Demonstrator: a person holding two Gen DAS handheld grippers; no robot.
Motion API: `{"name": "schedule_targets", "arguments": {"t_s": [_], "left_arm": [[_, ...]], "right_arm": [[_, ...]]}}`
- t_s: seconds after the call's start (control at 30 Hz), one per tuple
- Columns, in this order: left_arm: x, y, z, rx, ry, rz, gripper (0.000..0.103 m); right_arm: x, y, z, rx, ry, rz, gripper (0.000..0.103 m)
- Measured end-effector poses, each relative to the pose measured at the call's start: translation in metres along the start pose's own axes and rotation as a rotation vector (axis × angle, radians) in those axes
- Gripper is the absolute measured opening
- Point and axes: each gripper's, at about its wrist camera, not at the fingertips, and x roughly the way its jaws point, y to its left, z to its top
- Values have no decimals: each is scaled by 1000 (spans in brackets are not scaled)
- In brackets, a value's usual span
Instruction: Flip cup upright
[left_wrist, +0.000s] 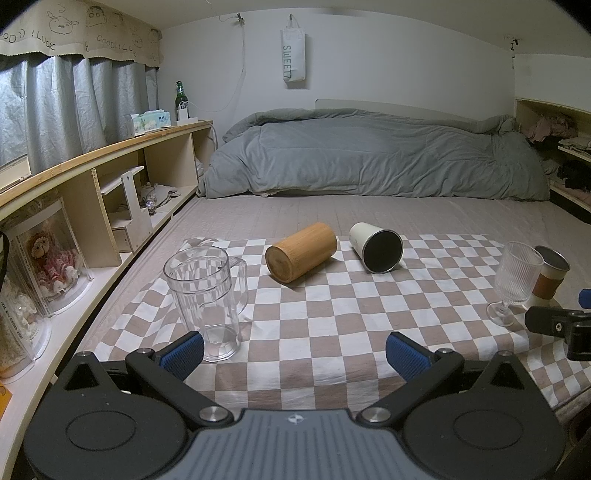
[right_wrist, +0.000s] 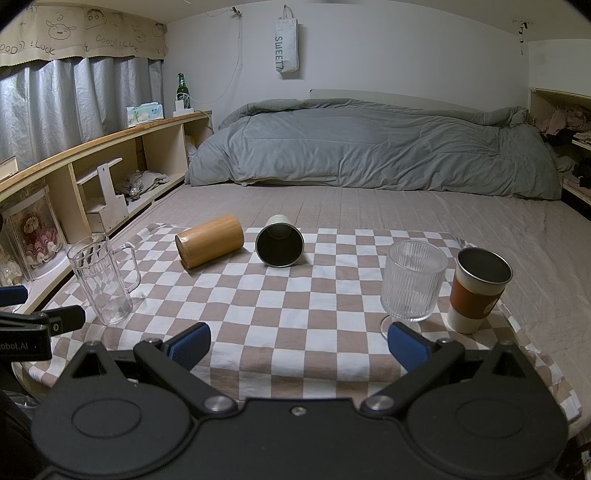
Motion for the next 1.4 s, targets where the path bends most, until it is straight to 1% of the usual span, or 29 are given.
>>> {"name": "schedule_targets", "arguments": {"t_s": [0.13,0.23,0.37,0.53,0.67,0.8,0.9,1.0,1.07,1.1,1.17,1.23,1.33,1.4], "left_arm": [[1,0,0,0,2,-3,103],[5,-4,-1,-3,3,-9,103],[6,-9,2,7,5,-18,103],[11,-13,6,11,9,-33,103],[17,-16,8,16,13,-43,103],[26,-18,11,18,25,-53,103],[33,-18,13,21,32,-53,103],[41,-15,14,20,36,-53,103],[50,-12,16,8,53,-44,103],[54,-9,17,-2,62,-39,103],[61,-5,19,-20,74,-37,103],[65,-2,21,-32,82,-43,103],[67,0,22,-35,87,-54,103],[68,0,22,-37,87,-53,103]], "right_arm": [[0,-1,1,4,0,6,103],[4,-1,4,5,10,28,103],[13,0,19,-30,16,30,103],[47,0,51,-45,25,52,103],[96,5,81,-61,76,86,103],[160,9,113,-20,140,126,103],[213,13,139,11,189,127,103],[265,17,163,25,250,117,100],[296,21,174,16,302,115,96],[312,22,178,16,330,113,94],[342,21,180,41,399,113,87],[365,20,177,75,454,107,85],[391,19,168,102,512,120,81],[400,17,163,117,540,125,79]]}}
